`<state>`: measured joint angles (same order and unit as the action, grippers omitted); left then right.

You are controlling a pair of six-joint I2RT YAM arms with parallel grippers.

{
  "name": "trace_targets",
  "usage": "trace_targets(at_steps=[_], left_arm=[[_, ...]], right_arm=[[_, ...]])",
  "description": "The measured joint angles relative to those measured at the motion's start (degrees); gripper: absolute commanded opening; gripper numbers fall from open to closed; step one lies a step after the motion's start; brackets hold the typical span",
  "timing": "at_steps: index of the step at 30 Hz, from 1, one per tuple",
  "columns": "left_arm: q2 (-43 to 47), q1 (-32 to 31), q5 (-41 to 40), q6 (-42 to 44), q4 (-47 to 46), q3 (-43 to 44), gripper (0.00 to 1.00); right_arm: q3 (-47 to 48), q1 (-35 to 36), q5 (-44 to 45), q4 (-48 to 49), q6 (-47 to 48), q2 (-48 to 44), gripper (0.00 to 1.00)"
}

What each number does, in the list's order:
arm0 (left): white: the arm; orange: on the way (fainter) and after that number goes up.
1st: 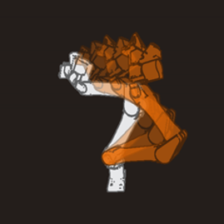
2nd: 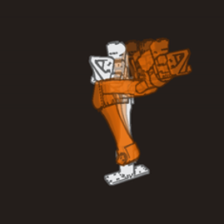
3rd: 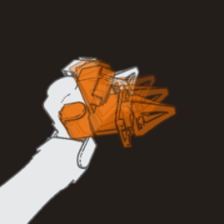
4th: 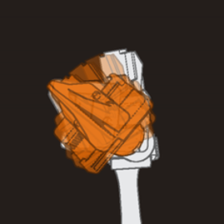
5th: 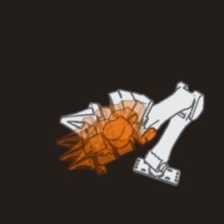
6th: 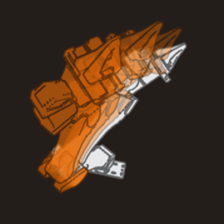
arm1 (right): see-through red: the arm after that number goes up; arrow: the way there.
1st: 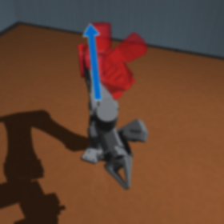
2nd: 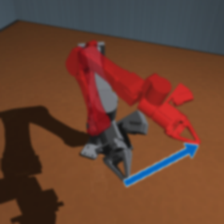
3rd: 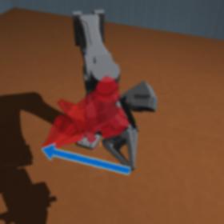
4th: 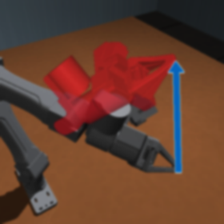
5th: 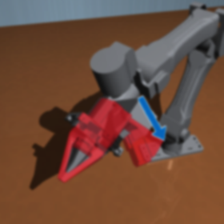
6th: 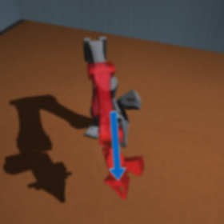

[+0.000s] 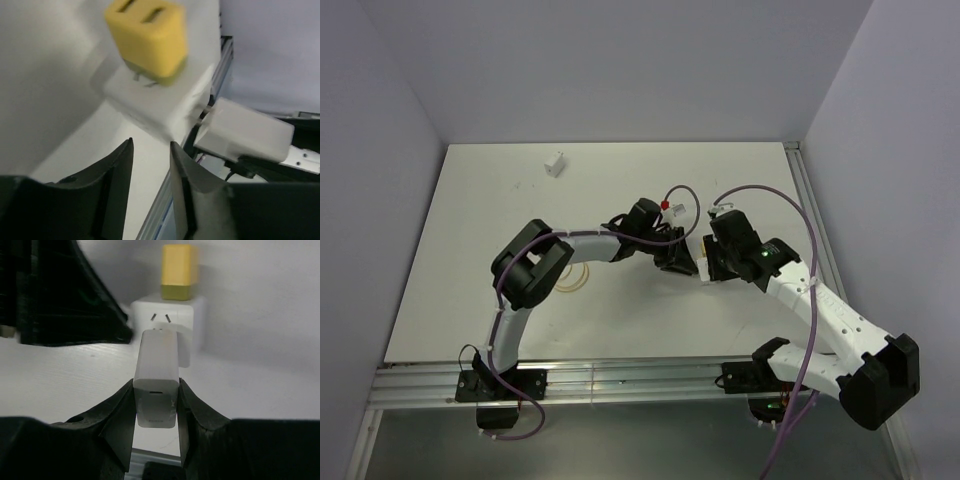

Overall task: Insert the plug
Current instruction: Insert the plug into the socket.

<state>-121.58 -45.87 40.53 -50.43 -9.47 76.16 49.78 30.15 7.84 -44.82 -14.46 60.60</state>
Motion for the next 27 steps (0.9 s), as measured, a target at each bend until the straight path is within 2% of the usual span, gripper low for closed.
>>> trace_targets(at_steps=[3,6,16,23,27], left_arm=[[0.09,-0.76,0.94,-0.85,-3.15,0.00,0.48],[0.11,-1.33,0.79,-1.73,-3.85,-0.09,0.49],[2.03,-1.38,-3.65,-0.81,-1.53,-0.57,0.46],[13.75,-1.42,-10.93,1.38,-2.58,-10.86,0.44],[16.13,-1.42,-12.50,3.04,-5.07,-14.14,0.42]], right_arm=[[0.00,0.11,-2.05,1.77,-0.63,0.07,0.00],[0.00,0.17,-2.25,2.54,-0.87,-0.20,0.00],[-0.35,-1.29,-2.78,3.80,-1.75,-1.99,0.00],[1.46,-5.22,-2.56,2.32,-3.08,-6.08,0.00],[2.56,-8.68,-3.91,1.03,-2.27,-5.90,0.00]])
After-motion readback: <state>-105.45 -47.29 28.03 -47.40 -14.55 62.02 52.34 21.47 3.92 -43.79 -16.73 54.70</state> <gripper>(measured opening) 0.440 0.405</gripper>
